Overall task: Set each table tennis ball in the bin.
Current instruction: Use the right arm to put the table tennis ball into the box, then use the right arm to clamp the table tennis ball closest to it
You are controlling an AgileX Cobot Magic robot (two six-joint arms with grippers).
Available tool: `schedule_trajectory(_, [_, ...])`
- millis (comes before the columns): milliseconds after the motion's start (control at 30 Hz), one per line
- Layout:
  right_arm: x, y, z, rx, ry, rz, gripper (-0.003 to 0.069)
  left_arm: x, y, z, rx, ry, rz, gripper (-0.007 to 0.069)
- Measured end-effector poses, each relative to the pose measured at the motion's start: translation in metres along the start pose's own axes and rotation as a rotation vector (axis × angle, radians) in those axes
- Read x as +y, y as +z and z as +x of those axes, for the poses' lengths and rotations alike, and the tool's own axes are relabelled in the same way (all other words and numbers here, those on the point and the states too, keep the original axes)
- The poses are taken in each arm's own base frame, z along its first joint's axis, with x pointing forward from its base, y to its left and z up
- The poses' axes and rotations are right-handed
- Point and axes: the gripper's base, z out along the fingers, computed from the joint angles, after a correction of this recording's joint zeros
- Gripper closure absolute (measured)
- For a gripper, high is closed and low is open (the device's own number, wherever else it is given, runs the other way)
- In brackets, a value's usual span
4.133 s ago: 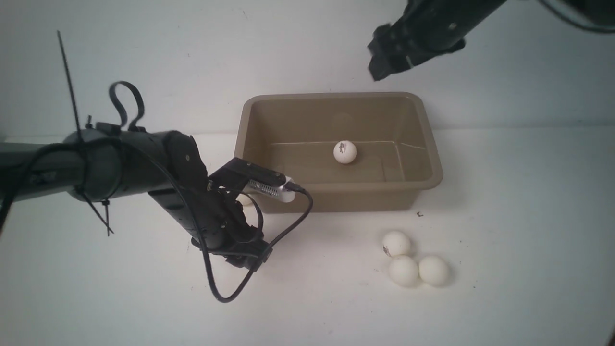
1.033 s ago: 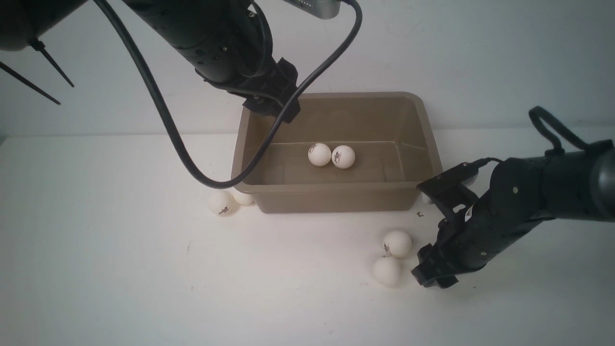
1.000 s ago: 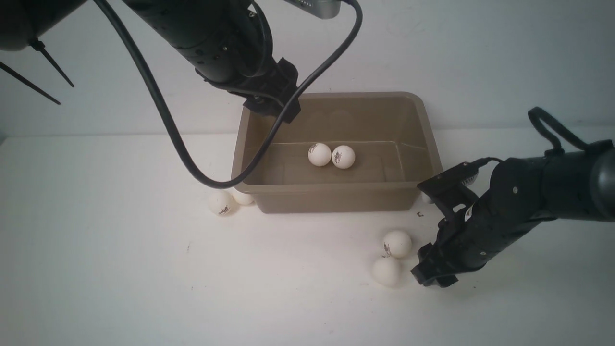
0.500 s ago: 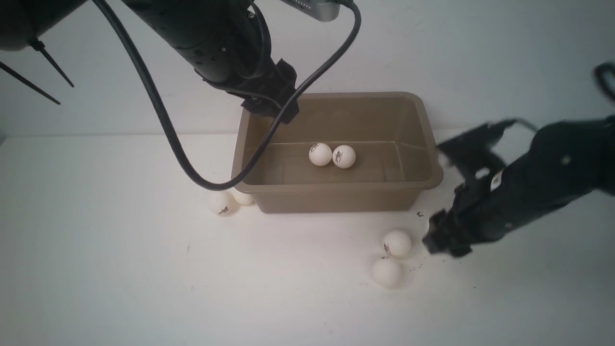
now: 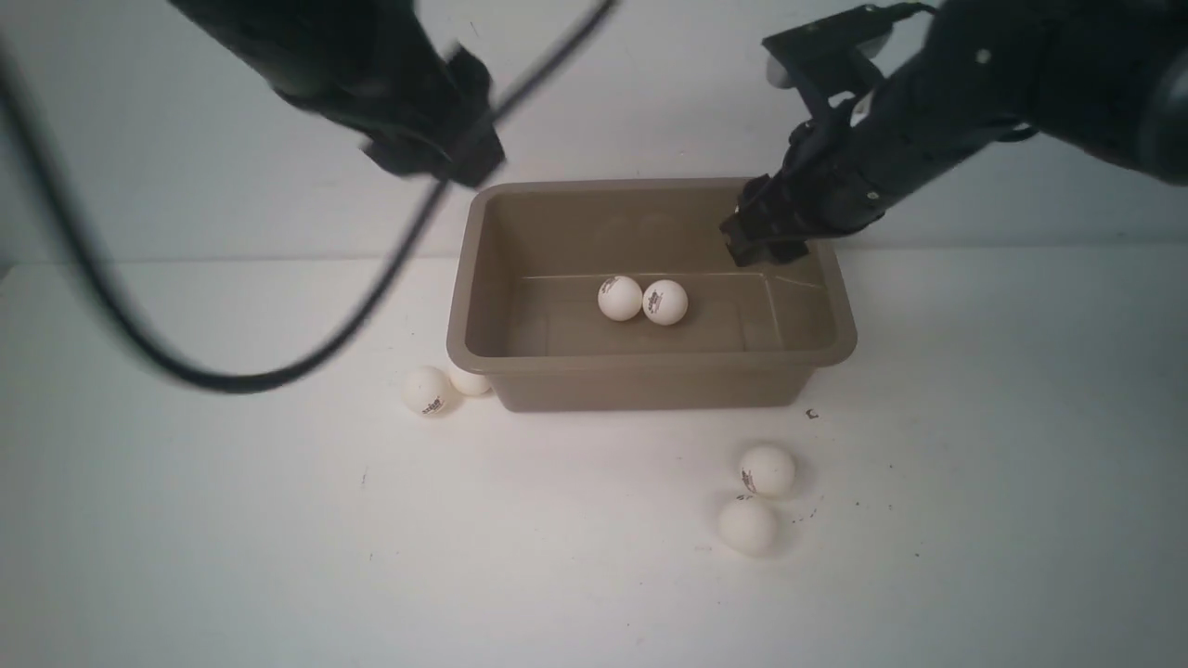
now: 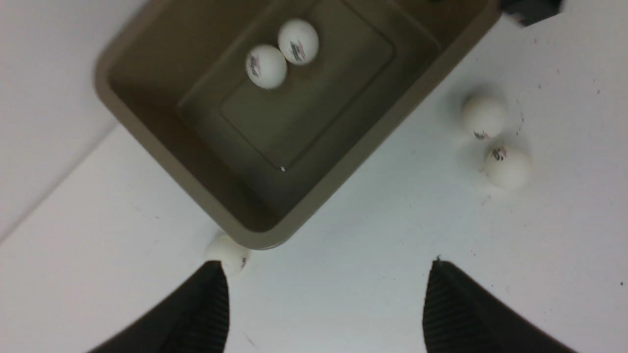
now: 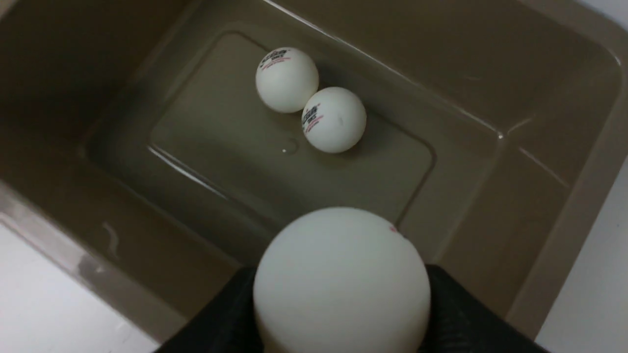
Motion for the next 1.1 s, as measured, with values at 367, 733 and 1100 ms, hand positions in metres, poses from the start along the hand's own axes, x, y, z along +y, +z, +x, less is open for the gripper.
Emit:
schedule_trajectory(367, [-0.005, 0.039, -0.006, 0.059, -0.004, -0.020, 0.0284, -0.021, -0.111, 0.072, -0.116, -0.059, -0.183, 0.0178])
schedule_trajectory(733, [-0.002, 0.027, -0.009, 0.118, 0.041, -0.053, 0.0169, -0.050, -0.135, 0.183, -0.147, -0.193, -0.254, 0.0178])
schedule_trajectory(1100, [0.039, -0.052, -0.015, 0.142, -0.020, -0.123, 0.0251, -0.059, -0.105, 0.237, -0.070, -0.228, -0.288, 0.0178])
